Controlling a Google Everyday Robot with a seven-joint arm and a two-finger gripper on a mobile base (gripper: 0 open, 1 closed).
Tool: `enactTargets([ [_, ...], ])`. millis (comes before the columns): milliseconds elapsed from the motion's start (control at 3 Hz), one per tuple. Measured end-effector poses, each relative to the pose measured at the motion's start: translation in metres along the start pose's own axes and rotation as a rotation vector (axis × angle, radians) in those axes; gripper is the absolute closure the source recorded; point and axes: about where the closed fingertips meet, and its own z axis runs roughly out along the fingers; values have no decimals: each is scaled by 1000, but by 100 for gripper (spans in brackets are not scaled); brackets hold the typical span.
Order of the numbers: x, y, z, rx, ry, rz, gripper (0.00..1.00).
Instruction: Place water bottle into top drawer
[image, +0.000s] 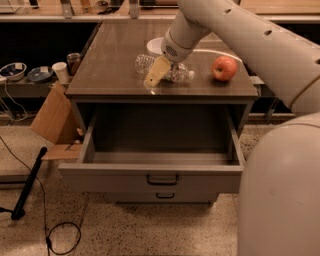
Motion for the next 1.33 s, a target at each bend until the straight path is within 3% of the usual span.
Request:
enactTargets([
  [667, 6, 0, 17, -29, 75, 23, 27],
  [1000, 16, -4, 11, -12, 144, 69, 31],
  [1333, 22, -3, 8, -13, 185, 82, 47],
])
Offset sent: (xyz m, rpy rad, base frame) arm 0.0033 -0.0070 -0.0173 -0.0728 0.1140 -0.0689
